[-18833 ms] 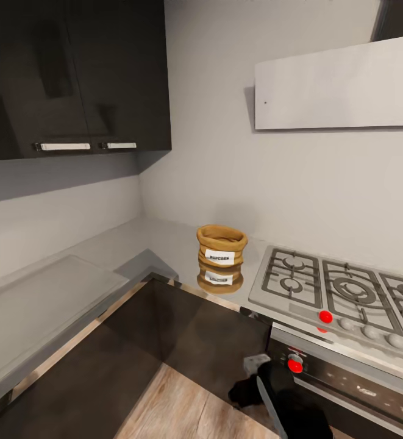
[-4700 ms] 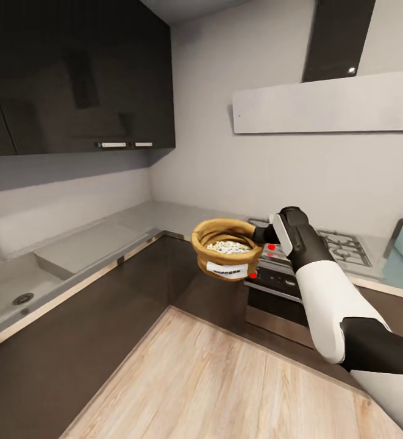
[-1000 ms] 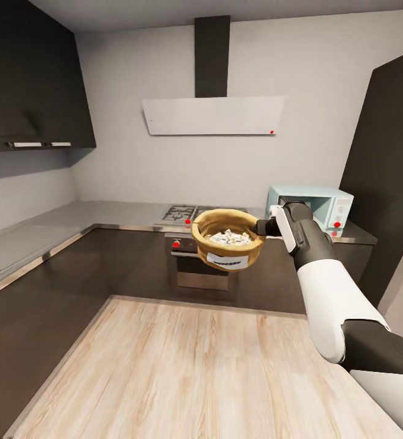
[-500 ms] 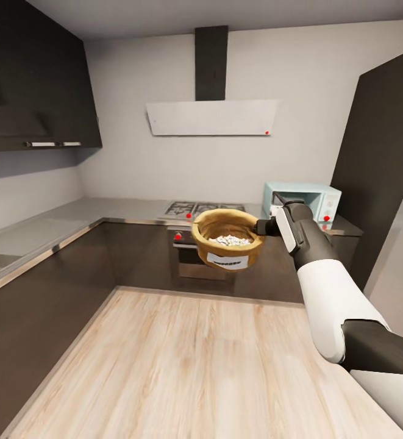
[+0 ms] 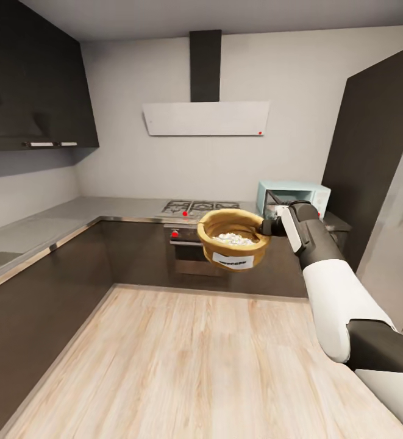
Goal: In the kitchen, take the popcorn bag from the countertop, put it into the microwave, and heat it until the popcorn is cooked so the cooked popcorn ends up inside the bag.
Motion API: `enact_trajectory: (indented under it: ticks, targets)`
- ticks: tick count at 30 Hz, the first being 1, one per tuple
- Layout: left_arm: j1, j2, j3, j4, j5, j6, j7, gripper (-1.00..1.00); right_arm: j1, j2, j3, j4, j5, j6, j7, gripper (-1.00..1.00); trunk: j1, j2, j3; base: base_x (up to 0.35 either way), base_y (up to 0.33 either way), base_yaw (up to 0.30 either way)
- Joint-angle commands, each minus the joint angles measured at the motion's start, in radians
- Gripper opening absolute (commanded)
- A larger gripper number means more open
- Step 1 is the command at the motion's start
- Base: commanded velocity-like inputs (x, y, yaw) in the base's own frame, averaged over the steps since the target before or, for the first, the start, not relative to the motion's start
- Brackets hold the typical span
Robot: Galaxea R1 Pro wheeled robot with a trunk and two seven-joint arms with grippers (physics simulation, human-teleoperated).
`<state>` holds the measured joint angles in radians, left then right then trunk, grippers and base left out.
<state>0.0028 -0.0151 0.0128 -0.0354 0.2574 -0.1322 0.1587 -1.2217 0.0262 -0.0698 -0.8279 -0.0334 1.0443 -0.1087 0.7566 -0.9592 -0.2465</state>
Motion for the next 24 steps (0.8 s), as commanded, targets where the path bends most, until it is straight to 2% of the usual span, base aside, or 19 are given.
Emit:
enact_trajectory:
  ticks: [1, 24]
  targets:
    - [0.0, 0.0, 0.001, -0.001, 0.003, -0.002, 0.002, 1.0, -0.001, -0.001, -0.003, 0.0, -0.005, 0.003, -0.006, -1.0, 0.0, -0.001, -0.001, 0.0, 0.0, -0.235]
    - [0.0, -0.002, -0.005, -0.002, -0.004, -0.001, -0.008, 1.0, -0.001, -0.005, -0.002, 0.0, -0.006, 0.003, -0.006, -1.0, 0.0, -0.001, -0.001, 0.0, 0.0, -0.245]
